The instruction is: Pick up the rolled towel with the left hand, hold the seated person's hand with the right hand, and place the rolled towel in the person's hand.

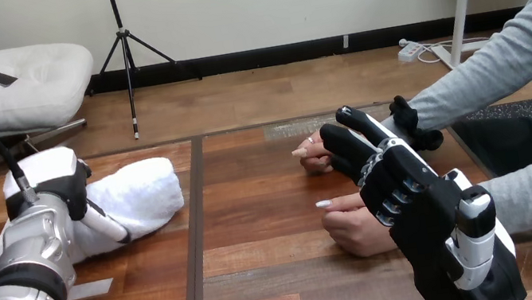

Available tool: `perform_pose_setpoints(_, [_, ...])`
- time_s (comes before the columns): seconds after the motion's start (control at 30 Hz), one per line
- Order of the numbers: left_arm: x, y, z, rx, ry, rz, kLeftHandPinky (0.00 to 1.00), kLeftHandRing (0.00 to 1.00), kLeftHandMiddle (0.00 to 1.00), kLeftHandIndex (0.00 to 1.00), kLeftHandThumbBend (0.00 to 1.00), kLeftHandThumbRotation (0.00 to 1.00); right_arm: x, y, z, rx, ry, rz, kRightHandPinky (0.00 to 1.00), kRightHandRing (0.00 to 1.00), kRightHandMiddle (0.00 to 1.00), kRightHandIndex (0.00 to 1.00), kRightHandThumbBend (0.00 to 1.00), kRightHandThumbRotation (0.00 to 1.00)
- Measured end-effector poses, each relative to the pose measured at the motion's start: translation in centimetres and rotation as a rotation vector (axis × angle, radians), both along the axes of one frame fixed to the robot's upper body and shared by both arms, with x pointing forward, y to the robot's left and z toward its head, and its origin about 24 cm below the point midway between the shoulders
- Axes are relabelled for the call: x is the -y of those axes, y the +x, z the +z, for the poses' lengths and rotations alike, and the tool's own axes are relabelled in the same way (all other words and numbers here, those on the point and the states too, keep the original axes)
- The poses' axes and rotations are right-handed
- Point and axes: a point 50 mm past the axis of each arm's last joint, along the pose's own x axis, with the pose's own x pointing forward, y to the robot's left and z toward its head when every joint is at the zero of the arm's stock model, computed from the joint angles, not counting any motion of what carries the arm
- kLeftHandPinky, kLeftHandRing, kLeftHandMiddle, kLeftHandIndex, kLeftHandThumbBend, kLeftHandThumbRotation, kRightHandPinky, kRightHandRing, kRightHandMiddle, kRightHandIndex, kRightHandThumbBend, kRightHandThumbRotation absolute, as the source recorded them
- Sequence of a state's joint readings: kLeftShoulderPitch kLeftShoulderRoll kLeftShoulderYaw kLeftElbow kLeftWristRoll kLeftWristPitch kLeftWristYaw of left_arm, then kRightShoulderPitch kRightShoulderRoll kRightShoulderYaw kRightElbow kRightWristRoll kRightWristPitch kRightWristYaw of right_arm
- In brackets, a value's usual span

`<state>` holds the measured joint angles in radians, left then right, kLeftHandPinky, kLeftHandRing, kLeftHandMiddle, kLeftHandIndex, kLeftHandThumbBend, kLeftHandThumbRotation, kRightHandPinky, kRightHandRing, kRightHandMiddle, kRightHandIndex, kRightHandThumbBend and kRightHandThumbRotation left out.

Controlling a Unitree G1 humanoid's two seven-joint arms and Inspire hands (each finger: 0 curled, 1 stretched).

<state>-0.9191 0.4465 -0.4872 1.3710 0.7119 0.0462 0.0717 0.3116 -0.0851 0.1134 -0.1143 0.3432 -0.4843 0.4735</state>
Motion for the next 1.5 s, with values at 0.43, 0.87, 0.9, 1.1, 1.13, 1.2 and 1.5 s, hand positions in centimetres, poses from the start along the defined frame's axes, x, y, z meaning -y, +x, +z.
perform_pose_setpoints(0.43, [0.05,0.09,0.22,0.045,0.008,-0.009,0.28,0.4,0.53,0.71,0.82,0.0,-0.03,-0.01,0.01,0.002,0.003,0.004,1.0,0.95,0.92,0.92,1.0,1.0])
perform_pose_setpoints(0.87, [0.32,0.18,0.31,0.076,0.005,-0.026,0.31,0.42,0.53,0.62,0.71,0.0,-0.02,-0.02,0.06,0.008,0.005,0.001,0.99,0.95,0.91,0.91,1.0,1.0])
perform_pose_setpoints(0.9, [0.35,0.19,0.31,0.077,0.003,-0.027,0.32,0.43,0.53,0.61,0.7,0.0,-0.02,-0.02,0.08,0.009,0.005,0.0,0.99,0.95,0.91,0.91,1.0,1.0])
perform_pose_setpoints(1.1, [0.49,0.21,0.29,0.087,-0.011,-0.033,0.28,0.37,0.48,0.55,0.68,0.0,0.01,-0.04,0.15,0.018,0.005,-0.004,0.98,0.94,0.91,0.91,1.0,1.0])
perform_pose_setpoints(1.13, [0.51,0.22,0.29,0.088,-0.014,-0.033,0.27,0.37,0.47,0.55,0.68,0.0,0.02,-0.05,0.17,0.019,0.005,-0.006,0.98,0.94,0.91,0.91,1.0,1.0])
perform_pose_setpoints(1.2, [0.54,0.22,0.28,0.088,-0.018,-0.033,0.27,0.36,0.47,0.53,0.68,0.0,0.03,-0.06,0.2,0.023,0.005,-0.007,0.98,0.94,0.91,0.91,1.0,1.0])
perform_pose_setpoints(1.5, [0.73,0.25,0.23,0.089,-0.026,-0.036,0.28,0.38,0.48,0.5,0.68,0.0,0.08,-0.08,0.28,0.032,0.005,-0.013,0.96,0.93,0.9,0.91,1.0,1.0])
